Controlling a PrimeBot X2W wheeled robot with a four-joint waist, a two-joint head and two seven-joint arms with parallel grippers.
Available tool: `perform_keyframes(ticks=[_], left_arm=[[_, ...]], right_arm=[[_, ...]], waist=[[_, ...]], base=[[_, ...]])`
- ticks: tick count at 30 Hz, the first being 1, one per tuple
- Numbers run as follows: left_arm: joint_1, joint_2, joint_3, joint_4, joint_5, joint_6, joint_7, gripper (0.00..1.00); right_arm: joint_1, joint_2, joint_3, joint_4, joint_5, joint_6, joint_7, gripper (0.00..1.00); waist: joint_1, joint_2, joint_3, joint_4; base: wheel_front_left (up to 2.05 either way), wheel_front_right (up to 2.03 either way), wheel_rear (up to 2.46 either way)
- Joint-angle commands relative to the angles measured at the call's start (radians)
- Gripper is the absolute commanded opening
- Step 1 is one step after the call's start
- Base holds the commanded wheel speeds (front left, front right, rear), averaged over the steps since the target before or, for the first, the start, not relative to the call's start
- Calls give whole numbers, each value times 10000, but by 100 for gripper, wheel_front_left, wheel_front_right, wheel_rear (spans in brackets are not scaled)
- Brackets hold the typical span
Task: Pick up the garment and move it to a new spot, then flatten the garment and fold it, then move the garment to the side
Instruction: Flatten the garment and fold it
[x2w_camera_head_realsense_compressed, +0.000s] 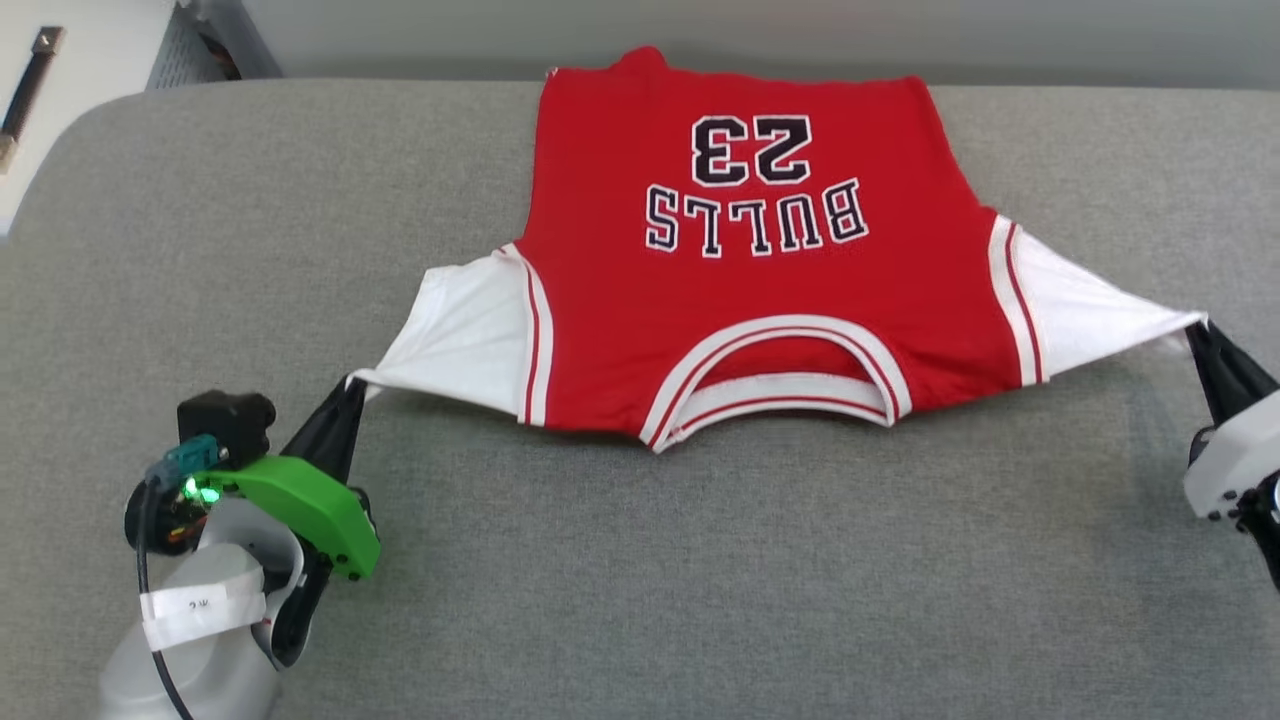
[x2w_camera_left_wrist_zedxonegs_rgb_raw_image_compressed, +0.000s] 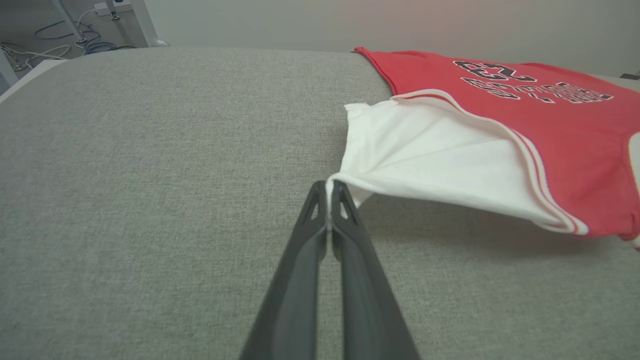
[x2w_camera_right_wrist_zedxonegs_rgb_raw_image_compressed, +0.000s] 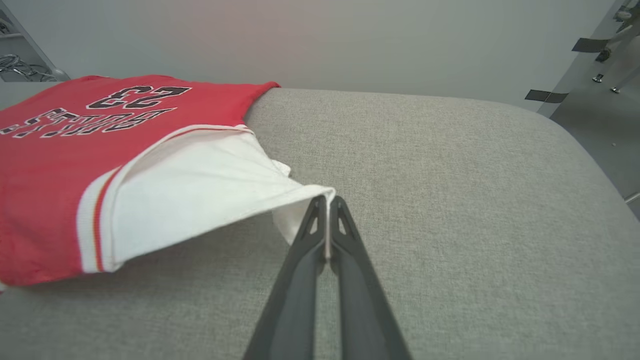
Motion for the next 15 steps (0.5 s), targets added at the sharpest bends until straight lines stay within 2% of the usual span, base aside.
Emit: perform_keyframes(ticks=[1, 7, 15], left_arm=[[335, 178, 56, 96, -119, -14, 76, 0], [1382, 456, -138, -239, -412, -17, 492, 0], [3188, 1059, -239, -1672, -912, 142, 1449, 0]], right_arm=[[348, -178, -62, -98, 118, -21, 128, 0], [1653, -456, -76, -818, 445, -21, 1096, 0], [3910, -824, -671, -2585, 1095, -21, 2992, 0]], waist=[[1, 0, -588, -17], [1, 0, -1252, -115], [1, 0, -1988, -256]], base=[[0, 0, 0], [0, 0, 0], [0, 0, 0]])
